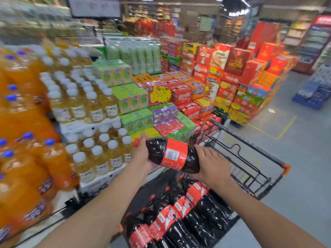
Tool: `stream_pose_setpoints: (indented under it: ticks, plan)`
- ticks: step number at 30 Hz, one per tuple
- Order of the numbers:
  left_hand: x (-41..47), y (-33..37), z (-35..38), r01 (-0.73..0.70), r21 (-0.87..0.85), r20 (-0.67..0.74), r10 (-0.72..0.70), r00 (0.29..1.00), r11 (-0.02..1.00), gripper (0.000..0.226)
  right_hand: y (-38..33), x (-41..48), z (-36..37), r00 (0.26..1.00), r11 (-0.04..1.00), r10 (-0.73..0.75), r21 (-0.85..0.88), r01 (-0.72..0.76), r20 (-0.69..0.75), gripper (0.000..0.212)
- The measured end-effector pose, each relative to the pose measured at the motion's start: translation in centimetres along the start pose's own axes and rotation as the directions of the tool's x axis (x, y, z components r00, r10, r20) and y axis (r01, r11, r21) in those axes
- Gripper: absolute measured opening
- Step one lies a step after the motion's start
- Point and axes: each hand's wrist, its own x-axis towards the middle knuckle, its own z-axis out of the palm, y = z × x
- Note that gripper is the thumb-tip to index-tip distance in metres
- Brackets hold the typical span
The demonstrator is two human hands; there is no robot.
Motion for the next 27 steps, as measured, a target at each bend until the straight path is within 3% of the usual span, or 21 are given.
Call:
stream_pose_setpoints:
  ticks: [6, 14, 19, 27]
  plan:
    - [-3.7, 6.5, -10.7, -0.182, -0.135, -0.106, 0.169, 0.98, 0.974, 0.06, -9.5, 2.4, -1.6, 0.969, 0.966, -0.243, 0.081, 0.246, -0.045, 0.094]
    - [-10.2, 13.4, -28.3, -0.368, -0.213, -0.341, 0.284, 0.896, 0.905, 0.072, -26.5, 2.0, -3.5, 0.851, 0.835, -0.519, 0.165, 0.526, -0.085, 0.093]
    - [-17.8, 16.7, -38.3, -0.519, -0.231, -0.519, 0.348, 0.781, 0.823, 0.036, -37.3, -1.4, -5.4, 0.765, 0.734, -0.63, 0.216, 0.643, -0.135, 0.093]
    - [-29.7, 19.6, -53.0, -0.615, -0.231, -0.639, 0.359, 0.68, 0.754, 0.036, -53.0, -9.1, -9.7, 0.644, 0.611, -0.743, 0.21, 0.763, -0.18, 0.101]
